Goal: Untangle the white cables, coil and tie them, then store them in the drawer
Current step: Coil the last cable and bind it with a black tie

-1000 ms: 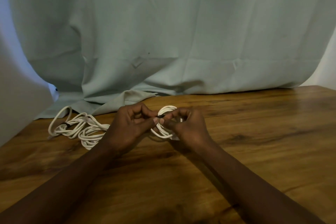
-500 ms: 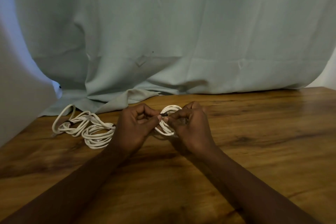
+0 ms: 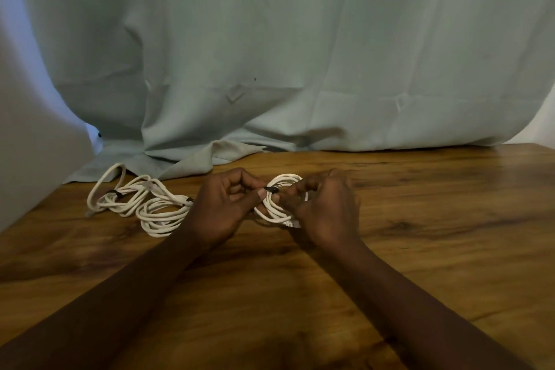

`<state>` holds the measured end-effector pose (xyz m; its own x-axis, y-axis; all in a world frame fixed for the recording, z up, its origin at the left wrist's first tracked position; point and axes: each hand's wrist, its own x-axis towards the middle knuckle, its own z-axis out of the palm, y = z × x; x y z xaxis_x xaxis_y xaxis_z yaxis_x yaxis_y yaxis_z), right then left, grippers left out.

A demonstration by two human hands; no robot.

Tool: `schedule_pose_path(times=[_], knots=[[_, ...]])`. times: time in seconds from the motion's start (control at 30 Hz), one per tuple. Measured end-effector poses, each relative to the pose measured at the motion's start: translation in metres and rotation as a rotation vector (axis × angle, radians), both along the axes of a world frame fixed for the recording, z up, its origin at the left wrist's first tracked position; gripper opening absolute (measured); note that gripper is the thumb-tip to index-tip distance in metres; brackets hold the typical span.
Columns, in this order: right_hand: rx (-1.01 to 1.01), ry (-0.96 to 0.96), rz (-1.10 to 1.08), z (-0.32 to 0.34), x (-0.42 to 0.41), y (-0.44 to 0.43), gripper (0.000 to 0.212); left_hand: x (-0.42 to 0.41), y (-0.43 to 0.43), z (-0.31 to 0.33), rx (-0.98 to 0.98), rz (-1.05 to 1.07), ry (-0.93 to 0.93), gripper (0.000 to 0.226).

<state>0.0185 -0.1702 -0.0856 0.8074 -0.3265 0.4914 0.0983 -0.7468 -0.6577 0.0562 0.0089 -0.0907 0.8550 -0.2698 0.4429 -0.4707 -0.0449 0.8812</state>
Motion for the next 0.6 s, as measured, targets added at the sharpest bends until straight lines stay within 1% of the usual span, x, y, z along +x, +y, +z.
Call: schedule_pose_path(times=[0.07,0.17,0.23,0.3,0.43,0.53,0.57,0.6], knots=[[-0.096,0.026,-0.051,0.004,-0.006,0.002,0.033,-0.002,-0.002,0.001,-0.022,-0.005,0.028,0.009],[-0.154,0.049,-0.044,0.005,-0.009,0.002,0.038,-0.004,-0.005,0.002,-0.027,0.027,0.043,0.022],[-0.189,0.040,-0.033,0.005,-0.009,0.002,0.035,-0.004,-0.006,0.002,-0.001,0.053,0.023,0.022],[-0.181,0.007,0.002,0.005,-0.009,0.002,0.031,-0.005,-0.006,0.002,0.011,0.057,0.001,0.019],[-0.046,0.010,0.143,0.006,-0.002,-0.002,0.018,-0.007,-0.008,0.001,0.043,0.064,-0.058,0.017],[0.231,0.020,0.341,0.012,-0.001,-0.008,0.006,-0.005,-0.006,0.000,0.076,0.078,-0.072,0.018],[0.278,0.022,0.395,0.014,0.000,-0.010,0.004,-0.004,-0.006,0.000,0.074,0.078,-0.070,0.019],[0.261,0.010,0.421,0.015,0.000,-0.013,0.008,-0.002,-0.006,-0.001,0.064,0.073,-0.064,0.019]])
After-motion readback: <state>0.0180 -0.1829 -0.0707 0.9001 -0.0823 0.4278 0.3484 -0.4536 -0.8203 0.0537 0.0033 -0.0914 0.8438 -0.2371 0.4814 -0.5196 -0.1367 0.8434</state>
